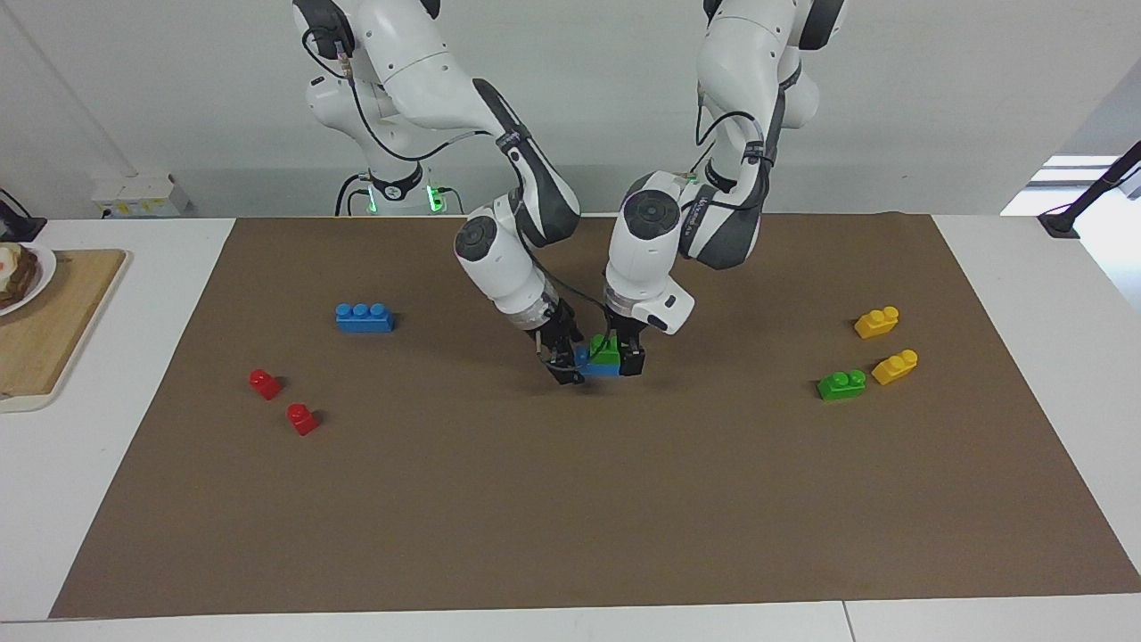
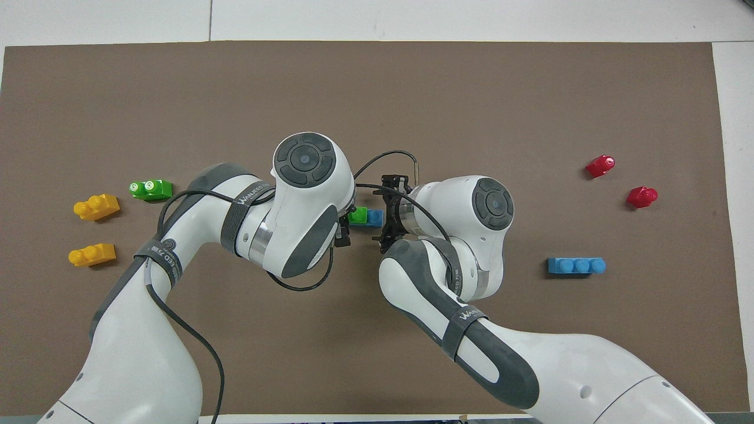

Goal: Remove green block with left arm and hold with right
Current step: 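Grasp the green brick with the left gripper while the right gripper grasps the blue brick, then pull the green brick off the blue brick with the left gripper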

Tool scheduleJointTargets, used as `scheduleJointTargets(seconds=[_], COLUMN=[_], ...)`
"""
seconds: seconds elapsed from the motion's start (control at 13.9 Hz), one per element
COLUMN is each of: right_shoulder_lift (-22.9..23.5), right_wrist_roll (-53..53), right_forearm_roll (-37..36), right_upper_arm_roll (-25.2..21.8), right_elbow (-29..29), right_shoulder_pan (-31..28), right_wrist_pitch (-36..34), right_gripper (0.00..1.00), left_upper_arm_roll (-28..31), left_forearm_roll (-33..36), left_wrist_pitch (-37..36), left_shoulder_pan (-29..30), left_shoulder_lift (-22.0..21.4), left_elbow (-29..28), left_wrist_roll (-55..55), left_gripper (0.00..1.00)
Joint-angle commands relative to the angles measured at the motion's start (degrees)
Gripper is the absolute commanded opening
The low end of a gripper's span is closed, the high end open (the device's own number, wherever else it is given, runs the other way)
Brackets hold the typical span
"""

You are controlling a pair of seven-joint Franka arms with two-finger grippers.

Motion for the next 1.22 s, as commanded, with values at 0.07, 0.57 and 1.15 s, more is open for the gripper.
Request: scheduleJointTargets(seconds=[0.07, 0.57, 1.15], right_shoulder_lift=[0.0, -0.1, -0.1], right_wrist_roll=[0.5, -3.0, -3.1], right_forearm_roll=[2.0, 2.8, 2.8], right_upper_arm_roll=[0.0, 0.0, 0.0], right_elbow=[-0.6, -2.9, -2.6], right_shoulder_pan=[0.0, 0.3, 0.5], right_wrist_pitch=[1.2, 5.3, 5.0], right_gripper=[0.53, 0.00, 0.00], left_upper_arm_roll=[0.6, 0.6, 0.6], left_forearm_roll=[0.7, 0.7, 0.7], left_wrist_pitch=[2.2, 2.7, 4.9], left_shoulder_pan=[-0.9, -1.0, -2.8], left_shoulder_lift=[-1.3, -1.2, -1.2], left_elbow=[-2.0, -2.4, -4.4], left_wrist_roll=[-1.6, -1.6, -2.6], left_gripper=[1.00, 1.00, 0.81])
